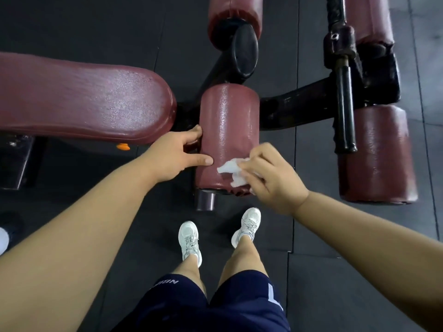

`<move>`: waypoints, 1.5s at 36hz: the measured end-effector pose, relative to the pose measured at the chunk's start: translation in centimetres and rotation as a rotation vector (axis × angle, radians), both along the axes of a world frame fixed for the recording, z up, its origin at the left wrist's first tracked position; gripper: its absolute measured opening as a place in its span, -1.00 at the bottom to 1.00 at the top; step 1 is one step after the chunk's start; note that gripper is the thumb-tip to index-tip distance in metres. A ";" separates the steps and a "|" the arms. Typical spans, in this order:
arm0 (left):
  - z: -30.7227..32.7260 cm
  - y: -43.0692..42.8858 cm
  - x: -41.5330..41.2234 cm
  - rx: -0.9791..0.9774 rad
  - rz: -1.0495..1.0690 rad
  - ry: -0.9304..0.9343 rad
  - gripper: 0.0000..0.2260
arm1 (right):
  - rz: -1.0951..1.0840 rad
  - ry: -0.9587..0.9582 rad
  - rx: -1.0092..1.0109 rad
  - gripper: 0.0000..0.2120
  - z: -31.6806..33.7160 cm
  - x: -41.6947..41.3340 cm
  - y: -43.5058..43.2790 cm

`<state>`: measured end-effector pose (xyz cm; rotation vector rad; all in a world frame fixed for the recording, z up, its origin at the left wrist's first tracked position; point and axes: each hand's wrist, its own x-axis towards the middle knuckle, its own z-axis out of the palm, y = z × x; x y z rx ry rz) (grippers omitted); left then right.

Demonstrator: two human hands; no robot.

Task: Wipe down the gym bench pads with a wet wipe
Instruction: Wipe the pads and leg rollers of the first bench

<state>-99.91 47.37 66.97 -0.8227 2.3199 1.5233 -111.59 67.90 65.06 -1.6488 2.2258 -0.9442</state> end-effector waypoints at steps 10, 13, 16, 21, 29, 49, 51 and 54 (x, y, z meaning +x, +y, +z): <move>2.1 2.8 -1.4 -0.299 -0.055 0.011 0.01 | -0.557 -0.280 0.094 -0.89 1.3 -8.4 -9.9; 1.4 2.0 -1.3 -0.243 -0.046 0.010 -0.01 | -0.488 -0.177 0.044 -0.87 0.9 -6.5 -8.4; 0.7 0.6 -0.8 -0.128 -0.041 0.014 -0.07 | -0.306 -0.063 0.005 -0.95 0.5 -3.0 -4.6; -0.3 -1.1 0.0 0.005 -0.044 -0.008 -0.13 | -0.065 -0.077 0.012 -0.90 0.1 0.8 0.2; 1.8 1.6 -0.9 -0.189 -0.013 0.058 0.02 | -0.415 -0.101 0.007 -0.88 0.9 -5.4 -7.1; 0.8 0.9 0.5 -0.109 0.007 0.084 -0.02 | -0.128 0.047 -0.058 -0.86 0.0 -2.1 -4.4; 1.2 1.9 0.2 -0.153 -0.024 0.058 0.07 | -0.257 -0.003 -0.063 -0.89 0.5 -3.8 -6.7; 0.9 2.0 0.0 -0.152 -0.019 0.035 0.08 | -0.463 -0.097 -0.027 -0.86 1.1 -6.6 -9.7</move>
